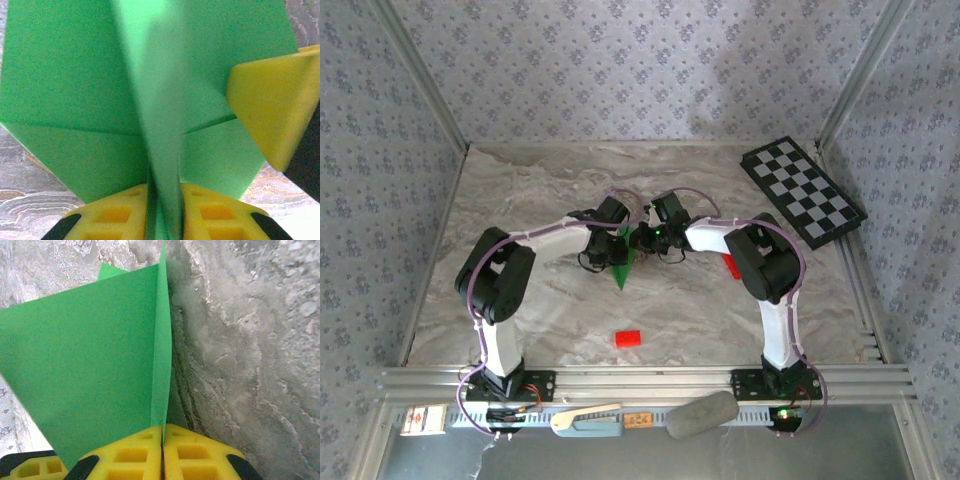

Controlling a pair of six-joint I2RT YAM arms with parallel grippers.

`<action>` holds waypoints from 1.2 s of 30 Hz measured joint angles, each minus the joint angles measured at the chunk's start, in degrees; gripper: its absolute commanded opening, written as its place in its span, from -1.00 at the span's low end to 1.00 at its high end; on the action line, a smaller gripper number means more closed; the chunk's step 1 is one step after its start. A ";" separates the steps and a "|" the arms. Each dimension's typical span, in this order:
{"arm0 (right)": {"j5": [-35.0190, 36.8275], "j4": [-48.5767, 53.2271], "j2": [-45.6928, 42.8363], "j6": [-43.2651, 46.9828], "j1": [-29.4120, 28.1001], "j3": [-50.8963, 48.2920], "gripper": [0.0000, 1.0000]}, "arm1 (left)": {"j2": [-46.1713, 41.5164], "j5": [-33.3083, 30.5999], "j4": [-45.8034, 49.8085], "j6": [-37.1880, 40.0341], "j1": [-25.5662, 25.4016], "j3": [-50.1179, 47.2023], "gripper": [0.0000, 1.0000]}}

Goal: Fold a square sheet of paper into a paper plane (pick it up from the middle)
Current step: Move the paper plane to the top-center of the table.

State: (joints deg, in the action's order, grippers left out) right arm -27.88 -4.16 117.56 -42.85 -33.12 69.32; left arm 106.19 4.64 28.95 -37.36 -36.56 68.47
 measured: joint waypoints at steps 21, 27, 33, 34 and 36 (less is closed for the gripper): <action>6.84 4.92 -11.41 3.87 1.36 -3.85 0.13 | 0.02 -4.90 3.23 4.02 0.15 5.40 -0.88; 17.31 6.40 -23.43 7.74 3.98 -9.84 0.35 | 3.82 -7.32 4.35 7.06 1.27 14.88 -0.87; 25.53 8.31 -31.19 9.53 6.16 -15.19 0.40 | 12.44 -9.22 6.27 9.22 2.54 24.79 -0.84; 26.43 8.66 -32.09 9.64 6.38 -15.72 0.40 | 13.90 -9.40 6.82 9.38 2.75 26.27 -0.84; 27.47 8.94 -33.09 9.75 6.56 -16.46 0.40 | 16.41 -9.68 7.74 9.51 2.95 28.81 -0.83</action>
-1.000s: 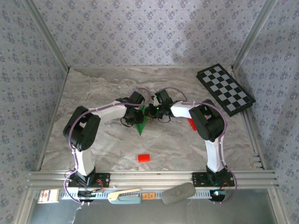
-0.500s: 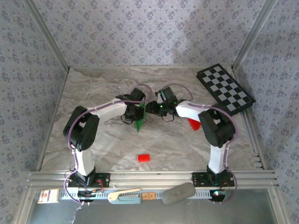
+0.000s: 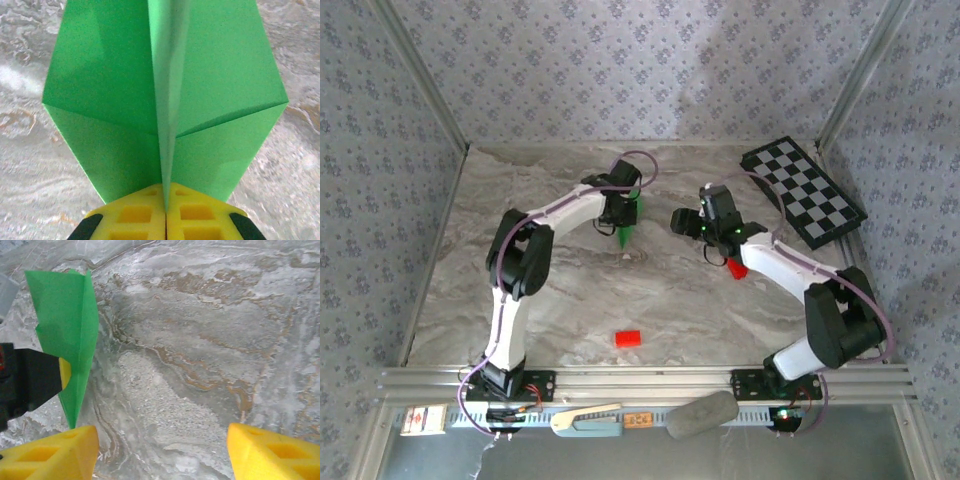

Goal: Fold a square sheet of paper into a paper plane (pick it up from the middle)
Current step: Move the paper plane to the top-center of the table.

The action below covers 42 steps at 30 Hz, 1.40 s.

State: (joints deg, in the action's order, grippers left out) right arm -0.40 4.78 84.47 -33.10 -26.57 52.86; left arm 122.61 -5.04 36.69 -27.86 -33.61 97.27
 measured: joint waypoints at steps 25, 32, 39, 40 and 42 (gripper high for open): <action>2.91 -1.16 -6.56 1.75 -0.20 -5.11 0.73 | 9.25 -1.42 4.31 -0.17 0.66 9.68 -0.66; 3.67 -1.53 -6.71 2.10 -0.22 -5.16 0.74 | 9.64 -1.42 4.28 -0.20 0.66 9.94 -0.59; 3.69 -1.57 -6.71 2.10 -0.37 -5.16 0.75 | 9.90 -1.44 4.24 -0.50 0.66 10.27 -0.42; 3.69 -1.55 -6.71 2.10 -0.37 -5.16 0.75 | 9.94 -1.44 4.24 -0.61 0.66 10.29 -0.39; 3.69 -1.57 -6.71 2.10 -0.37 -5.16 0.75 | 9.97 -1.46 4.24 -0.70 0.63 10.40 -0.37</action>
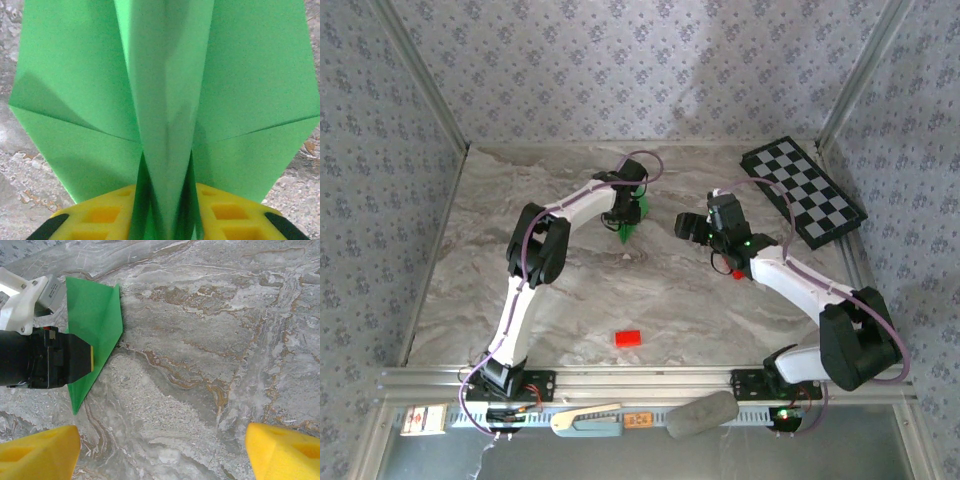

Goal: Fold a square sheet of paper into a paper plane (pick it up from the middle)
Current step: Move the paper plane to the top-center of the table.

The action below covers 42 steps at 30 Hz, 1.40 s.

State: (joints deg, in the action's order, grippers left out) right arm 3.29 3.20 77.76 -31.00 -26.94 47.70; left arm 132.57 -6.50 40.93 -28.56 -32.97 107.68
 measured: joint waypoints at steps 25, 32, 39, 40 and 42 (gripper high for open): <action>0.46 -0.52 0.79 0.00 -0.96 0.00 0.79 | 6.71 -5.60 3.19 0.02 -0.57 11.10 -0.29; 0.48 -0.63 0.79 0.00 -1.05 0.00 0.79 | 6.73 -5.60 5.84 -0.02 -0.57 12.44 -0.23; 0.63 -0.61 0.79 -0.02 -1.25 0.00 0.79 | 6.27 -4.66 6.58 -1.07 -0.57 13.09 -0.12; 0.63 -0.61 0.79 -0.02 -1.25 0.00 0.80 | 5.90 -4.63 6.95 -1.09 -0.57 13.09 -0.11; 0.81 -0.61 0.79 -0.02 -1.25 0.00 0.80 | 4.70 -4.66 7.15 -1.33 -0.57 12.92 -0.08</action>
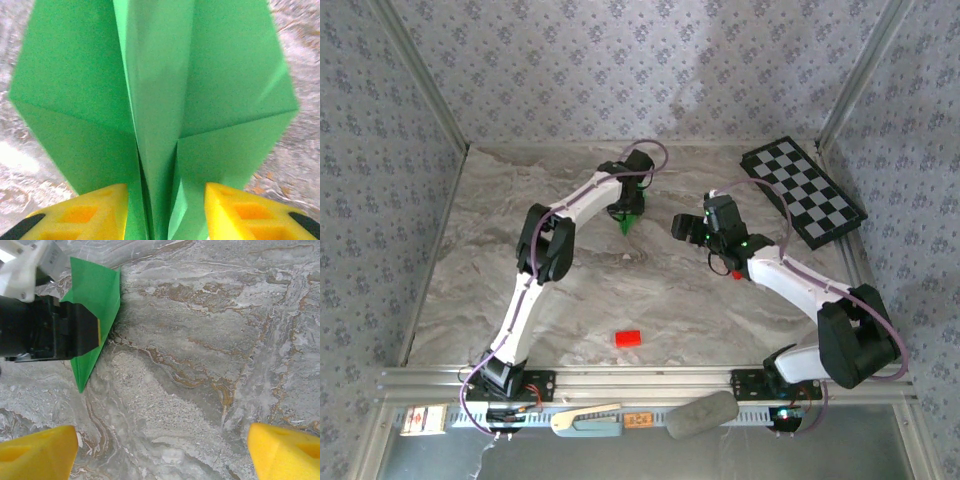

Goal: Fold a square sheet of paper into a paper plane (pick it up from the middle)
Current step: Move the paper plane to the top-center of the table, then reset both arms

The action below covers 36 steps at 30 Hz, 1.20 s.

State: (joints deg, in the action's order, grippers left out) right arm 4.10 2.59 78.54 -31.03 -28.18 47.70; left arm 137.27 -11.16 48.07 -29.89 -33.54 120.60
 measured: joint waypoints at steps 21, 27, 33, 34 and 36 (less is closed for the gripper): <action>11.74 4.72 -5.60 11.41 3.65 7.63 1.00 | -48.17 -11.65 -23.15 3.89 7.69 -39.67 0.99; 20.37 0.87 -6.14 14.91 6.99 4.33 1.00 | -55.91 -13.81 -33.05 6.12 18.78 -58.34 1.00; 27.06 -3.52 -6.12 16.17 12.09 -5.40 1.00 | -62.53 -15.85 -40.28 7.65 28.46 -73.09 1.00; 27.80 -4.00 -6.10 16.13 13.22 -6.84 1.00 | -63.39 -15.93 -41.20 7.80 29.99 -74.69 1.00; 28.52 -5.68 -6.08 16.06 15.30 -9.51 1.00 | -64.52 -16.09 -42.49 7.91 32.46 -76.76 1.00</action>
State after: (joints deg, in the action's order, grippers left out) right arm 32.62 -3.09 72.47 -14.96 -12.88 38.20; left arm 72.75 -27.24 5.58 -21.98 -1.08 43.83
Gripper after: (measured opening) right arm 0.999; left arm 0.998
